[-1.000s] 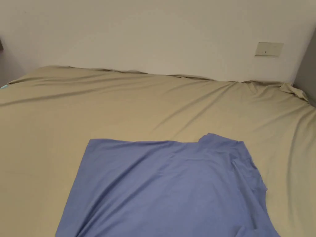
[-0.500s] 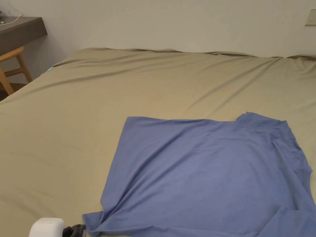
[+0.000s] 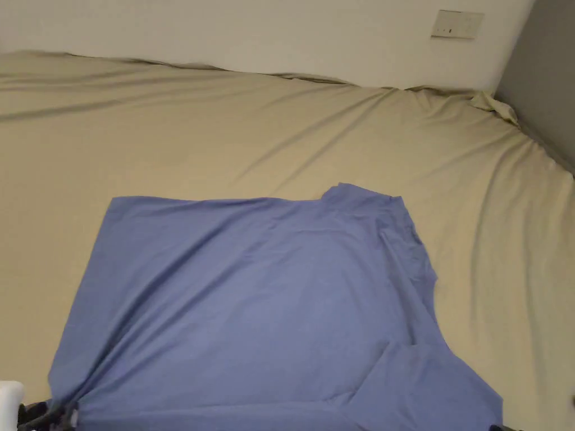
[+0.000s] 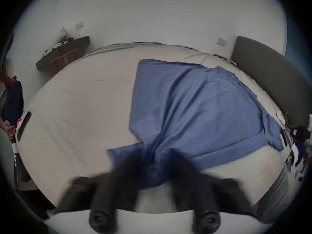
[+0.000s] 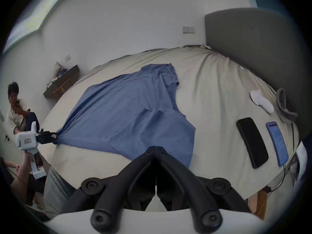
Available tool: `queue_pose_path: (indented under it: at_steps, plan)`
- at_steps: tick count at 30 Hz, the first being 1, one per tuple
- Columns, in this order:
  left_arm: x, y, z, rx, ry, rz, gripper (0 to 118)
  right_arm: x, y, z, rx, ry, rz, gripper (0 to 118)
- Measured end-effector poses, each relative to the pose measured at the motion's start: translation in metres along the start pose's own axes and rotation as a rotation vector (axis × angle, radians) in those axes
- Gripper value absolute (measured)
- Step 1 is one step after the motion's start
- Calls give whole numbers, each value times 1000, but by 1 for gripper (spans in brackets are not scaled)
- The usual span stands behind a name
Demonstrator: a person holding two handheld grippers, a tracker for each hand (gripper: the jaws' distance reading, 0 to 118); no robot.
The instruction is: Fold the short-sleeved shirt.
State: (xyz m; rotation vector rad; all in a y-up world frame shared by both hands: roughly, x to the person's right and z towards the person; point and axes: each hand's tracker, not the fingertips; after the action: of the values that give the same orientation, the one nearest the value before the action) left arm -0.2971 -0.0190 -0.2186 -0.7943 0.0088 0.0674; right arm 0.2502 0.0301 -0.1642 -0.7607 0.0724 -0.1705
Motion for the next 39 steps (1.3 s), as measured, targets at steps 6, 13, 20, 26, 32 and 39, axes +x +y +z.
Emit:
queue_pose_path:
  at_steps: [6, 13, 20, 26, 32, 39]
  plan:
    - [11, 3, -5, -28, -26, 5, 3, 13, 5, -28, -117, -40, -17, 72]
    - [6, 10, 5, -6, -25, 56, 3, 6, 5, -68, -214, -80, 116, 105]
    - [7, 7, 5, -9, -28, 78, 3, -1, 6, -62, -159, -54, 19, 3]
    - [3, 18, 19, 33, -37, 97, 3, -5, 20, -39, -52, -30, 17, 3]
    - [-1, 37, 30, 64, -55, 120, 3, -18, 49, -19, 66, -39, 77, 3]
    - [-7, 86, 12, 53, -66, 80, 3, -10, 108, -48, 33, 4, 115, 3]
